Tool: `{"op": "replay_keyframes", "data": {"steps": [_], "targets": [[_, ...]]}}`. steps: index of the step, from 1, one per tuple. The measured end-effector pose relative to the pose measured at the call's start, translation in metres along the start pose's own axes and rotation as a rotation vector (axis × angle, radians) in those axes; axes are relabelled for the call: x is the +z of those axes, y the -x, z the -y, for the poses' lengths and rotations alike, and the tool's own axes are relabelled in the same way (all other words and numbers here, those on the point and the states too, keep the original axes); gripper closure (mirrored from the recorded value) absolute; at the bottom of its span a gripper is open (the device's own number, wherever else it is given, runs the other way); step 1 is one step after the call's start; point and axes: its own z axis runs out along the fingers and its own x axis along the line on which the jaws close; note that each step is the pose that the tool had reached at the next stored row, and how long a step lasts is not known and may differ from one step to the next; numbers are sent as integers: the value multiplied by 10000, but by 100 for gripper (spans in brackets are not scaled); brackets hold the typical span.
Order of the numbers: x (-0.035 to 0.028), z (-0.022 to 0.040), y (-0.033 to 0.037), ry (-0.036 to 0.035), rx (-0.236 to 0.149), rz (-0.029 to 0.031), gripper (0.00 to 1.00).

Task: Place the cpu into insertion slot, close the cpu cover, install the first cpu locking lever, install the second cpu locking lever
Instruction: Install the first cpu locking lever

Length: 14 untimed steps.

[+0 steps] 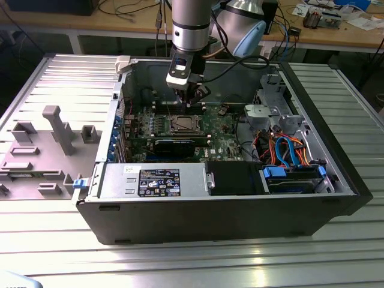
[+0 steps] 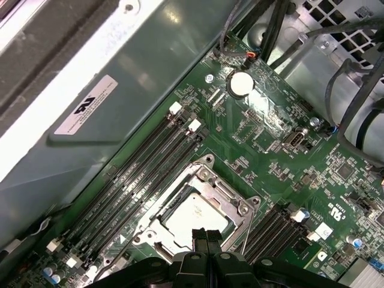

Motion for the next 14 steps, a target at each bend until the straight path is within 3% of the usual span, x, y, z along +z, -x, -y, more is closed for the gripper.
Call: {"op": "replay_keyframes", "data": {"steps": [14], "targets": [[0,0,0,19,-392,10,89]]}}
